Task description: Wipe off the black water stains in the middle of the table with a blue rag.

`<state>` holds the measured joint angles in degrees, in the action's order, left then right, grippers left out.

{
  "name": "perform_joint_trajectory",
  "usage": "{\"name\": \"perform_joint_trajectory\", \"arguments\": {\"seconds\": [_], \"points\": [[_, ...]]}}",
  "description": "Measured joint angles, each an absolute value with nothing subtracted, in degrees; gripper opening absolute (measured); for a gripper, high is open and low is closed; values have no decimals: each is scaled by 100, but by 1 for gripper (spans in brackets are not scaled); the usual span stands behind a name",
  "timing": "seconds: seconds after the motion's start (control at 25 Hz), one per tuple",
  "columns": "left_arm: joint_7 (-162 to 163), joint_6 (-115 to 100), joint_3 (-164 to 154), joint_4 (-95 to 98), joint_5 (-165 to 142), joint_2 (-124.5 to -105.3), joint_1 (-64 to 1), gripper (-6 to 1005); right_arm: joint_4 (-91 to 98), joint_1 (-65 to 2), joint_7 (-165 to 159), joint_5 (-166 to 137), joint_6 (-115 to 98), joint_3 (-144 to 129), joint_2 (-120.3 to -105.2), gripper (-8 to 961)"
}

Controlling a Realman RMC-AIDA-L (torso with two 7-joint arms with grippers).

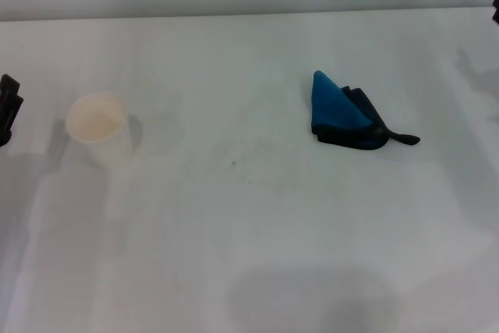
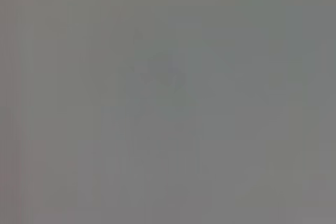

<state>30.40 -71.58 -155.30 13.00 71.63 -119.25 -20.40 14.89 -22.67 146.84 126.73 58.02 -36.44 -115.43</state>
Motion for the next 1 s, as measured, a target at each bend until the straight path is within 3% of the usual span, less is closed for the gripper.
{"name": "perform_joint_trajectory", "arguments": {"seconds": [1.0], "points": [[3102,-6940,-15589,1282,7102,-11939,-2061,877,863,-2288,14883,12668,5625,-3582,-11560,871]]}}
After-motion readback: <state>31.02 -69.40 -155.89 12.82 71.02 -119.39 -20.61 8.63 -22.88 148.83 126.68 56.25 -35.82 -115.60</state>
